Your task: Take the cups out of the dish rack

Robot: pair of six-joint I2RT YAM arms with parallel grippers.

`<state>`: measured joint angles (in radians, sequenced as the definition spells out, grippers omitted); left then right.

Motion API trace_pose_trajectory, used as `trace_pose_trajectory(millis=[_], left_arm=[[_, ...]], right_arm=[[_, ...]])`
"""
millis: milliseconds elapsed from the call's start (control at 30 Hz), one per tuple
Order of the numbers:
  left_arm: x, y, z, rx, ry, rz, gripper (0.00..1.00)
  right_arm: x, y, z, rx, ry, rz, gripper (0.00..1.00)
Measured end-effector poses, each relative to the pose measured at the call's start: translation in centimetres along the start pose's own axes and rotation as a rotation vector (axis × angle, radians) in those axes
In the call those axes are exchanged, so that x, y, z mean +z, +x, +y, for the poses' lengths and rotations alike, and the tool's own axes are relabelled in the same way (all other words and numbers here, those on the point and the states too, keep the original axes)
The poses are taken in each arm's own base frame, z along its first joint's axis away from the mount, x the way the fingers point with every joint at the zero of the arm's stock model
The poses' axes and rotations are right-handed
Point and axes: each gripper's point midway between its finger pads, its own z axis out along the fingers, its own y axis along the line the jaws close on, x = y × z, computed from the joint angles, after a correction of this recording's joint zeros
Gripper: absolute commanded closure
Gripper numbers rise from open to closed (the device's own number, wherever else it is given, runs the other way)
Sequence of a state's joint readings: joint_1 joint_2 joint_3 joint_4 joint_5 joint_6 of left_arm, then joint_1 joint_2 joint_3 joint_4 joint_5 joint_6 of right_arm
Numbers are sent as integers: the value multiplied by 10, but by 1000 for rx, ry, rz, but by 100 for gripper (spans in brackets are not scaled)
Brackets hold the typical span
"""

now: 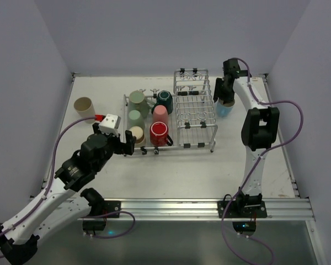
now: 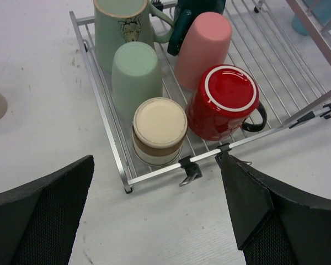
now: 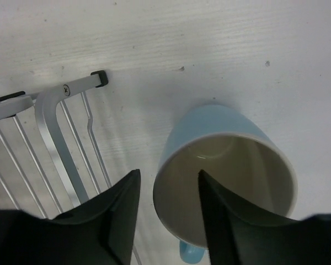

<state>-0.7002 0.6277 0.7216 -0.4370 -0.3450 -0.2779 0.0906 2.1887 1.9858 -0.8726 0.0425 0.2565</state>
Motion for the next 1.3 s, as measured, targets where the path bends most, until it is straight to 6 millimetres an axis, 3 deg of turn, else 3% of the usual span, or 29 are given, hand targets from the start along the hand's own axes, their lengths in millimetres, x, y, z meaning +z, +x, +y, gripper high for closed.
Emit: trace_pose_trajectory(millis=[133, 233, 300, 500, 600, 667, 767, 1000, 1100, 1200, 1300], left_arm=[[7, 11, -1, -2, -12, 49, 0], [11, 20, -1, -4, -23, 90, 0], [13, 27, -1, -8, -32, 123, 0], [19, 33, -5, -46, -47, 175, 0], [26, 27, -11, -64, -44, 187, 0], [31, 22, -14, -72, -46, 189, 0], [38, 24, -15, -73, -61, 205, 0], [63, 49, -11, -29, -131, 298, 0], [71, 52, -11, -18, -150, 314, 0], [81, 56, -11, -7, -173, 326, 0], [89, 64, -8, 10, -202, 345, 0]], right_arm=[[-8, -6, 3, 8, -16, -27, 24], [-31, -16, 9, 19, -57, -85, 10], [-58, -23, 12, 28, -85, -149, 3], [-154, -34, 18, 74, -195, -401, 2], [-195, -17, 21, 94, -282, -516, 2], [-213, 6, 21, 106, -340, -567, 2], [-226, 46, 26, 123, -453, -614, 2], [-247, 124, 44, 126, -742, -687, 2], [-269, 141, 48, 103, -828, -743, 1], [-293, 145, 51, 68, -882, -803, 1], [-303, 149, 55, 36, -920, -814, 1]])
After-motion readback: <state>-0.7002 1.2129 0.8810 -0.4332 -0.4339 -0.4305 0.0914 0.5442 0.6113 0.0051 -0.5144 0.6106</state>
